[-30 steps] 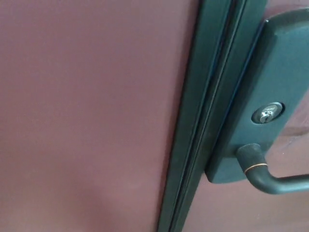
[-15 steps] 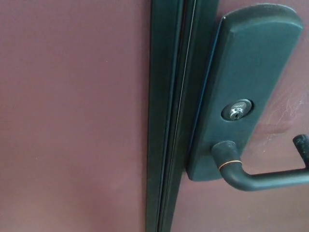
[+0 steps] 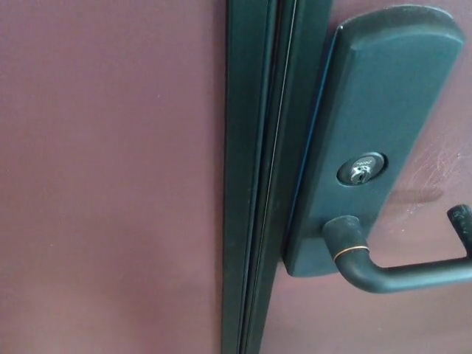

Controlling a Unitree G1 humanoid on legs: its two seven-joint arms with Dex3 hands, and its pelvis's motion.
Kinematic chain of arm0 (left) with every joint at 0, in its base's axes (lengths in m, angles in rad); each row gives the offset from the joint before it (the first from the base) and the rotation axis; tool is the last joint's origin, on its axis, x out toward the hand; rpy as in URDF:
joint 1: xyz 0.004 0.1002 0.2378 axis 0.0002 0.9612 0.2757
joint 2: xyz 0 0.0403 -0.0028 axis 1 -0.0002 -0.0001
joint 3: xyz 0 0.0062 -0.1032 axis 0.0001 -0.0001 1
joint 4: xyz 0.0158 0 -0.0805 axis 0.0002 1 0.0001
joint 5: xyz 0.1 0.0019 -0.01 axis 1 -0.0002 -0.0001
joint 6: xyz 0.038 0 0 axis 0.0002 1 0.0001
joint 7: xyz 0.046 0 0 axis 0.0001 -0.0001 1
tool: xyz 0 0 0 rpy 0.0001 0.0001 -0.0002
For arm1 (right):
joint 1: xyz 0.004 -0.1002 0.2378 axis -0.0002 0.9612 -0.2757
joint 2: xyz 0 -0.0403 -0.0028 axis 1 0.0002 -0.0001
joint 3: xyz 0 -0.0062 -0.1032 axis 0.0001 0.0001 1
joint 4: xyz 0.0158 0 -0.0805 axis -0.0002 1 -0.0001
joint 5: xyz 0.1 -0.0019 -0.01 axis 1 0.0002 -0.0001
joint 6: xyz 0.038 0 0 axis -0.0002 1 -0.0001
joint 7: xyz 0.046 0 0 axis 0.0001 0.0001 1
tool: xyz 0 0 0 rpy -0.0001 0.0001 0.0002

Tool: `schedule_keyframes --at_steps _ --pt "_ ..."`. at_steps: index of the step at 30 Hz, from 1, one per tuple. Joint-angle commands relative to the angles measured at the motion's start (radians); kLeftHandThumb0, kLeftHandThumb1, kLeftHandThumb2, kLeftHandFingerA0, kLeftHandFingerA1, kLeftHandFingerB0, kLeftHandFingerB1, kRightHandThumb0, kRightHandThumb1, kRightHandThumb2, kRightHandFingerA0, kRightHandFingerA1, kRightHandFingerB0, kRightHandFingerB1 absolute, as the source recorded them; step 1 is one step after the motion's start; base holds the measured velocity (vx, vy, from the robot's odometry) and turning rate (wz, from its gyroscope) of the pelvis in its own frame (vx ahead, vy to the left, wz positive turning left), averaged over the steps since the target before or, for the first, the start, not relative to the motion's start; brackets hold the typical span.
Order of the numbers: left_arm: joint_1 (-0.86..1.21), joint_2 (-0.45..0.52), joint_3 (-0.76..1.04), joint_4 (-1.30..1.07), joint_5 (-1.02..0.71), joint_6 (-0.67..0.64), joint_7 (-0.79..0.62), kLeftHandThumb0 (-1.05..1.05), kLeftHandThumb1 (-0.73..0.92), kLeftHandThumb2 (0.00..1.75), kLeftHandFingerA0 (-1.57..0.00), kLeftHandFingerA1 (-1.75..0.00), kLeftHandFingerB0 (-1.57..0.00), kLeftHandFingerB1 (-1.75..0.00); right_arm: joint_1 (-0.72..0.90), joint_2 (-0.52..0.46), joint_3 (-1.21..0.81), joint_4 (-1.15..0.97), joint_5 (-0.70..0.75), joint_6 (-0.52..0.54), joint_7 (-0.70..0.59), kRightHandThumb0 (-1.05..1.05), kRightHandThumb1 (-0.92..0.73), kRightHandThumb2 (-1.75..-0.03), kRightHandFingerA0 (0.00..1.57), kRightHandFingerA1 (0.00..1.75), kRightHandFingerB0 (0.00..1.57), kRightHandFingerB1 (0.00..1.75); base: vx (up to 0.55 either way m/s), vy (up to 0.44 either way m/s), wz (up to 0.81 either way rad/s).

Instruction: The robot walks towards the door handle and put its right hand on it and twist the handle

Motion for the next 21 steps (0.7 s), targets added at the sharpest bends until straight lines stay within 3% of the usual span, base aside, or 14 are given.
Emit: schedule_keyframes --at_steps 1,6,7,21 --pt "0.015 -0.001 -0.012 0.006 0.019 0.014 -0.01 -0.47 0.51 0.8 -0.54 -0.56 -0.37 -0.48 0.026 -0.004 0.006 0.006 -0.002 0.005 0.008 -0.35 -0.67 -0.6 0.62 0.42 0.45 0.36 0.0 0.0 0.0" --pt "0.019 0.0 -0.017 0.004 0.019 0.012 -0.012 -0.47 0.51 0.8 -0.54 -0.56 -0.37 -0.48 0.029 -0.008 0.012 0.006 -0.005 0.004 0.013 -0.35 -0.67 -0.6 0.61 0.42 0.45 0.36 0.0 0.0 0.0" --pt "0.005 -0.003 -0.001 0.003 0.001 0.019 -0.016 -0.48 0.51 0.8 -0.54 -0.56 -0.37 -0.48 0.013 -0.013 0.017 0.007 -0.01 0.009 0.016 -0.42 -0.58 -0.78 0.58 0.53 0.42 0.47 0.0 0.0 0.0" --pt "0.004 -0.003 -0.008 0.003 0.012 0.019 -0.021 -0.48 0.51 0.8 -0.54 -0.56 -0.37 -0.49 0.013 -0.012 0.014 0.011 -0.005 0.024 0.041 -0.43 -0.59 -0.8 0.55 0.53 0.41 0.47 0.0 0.0 0.0"
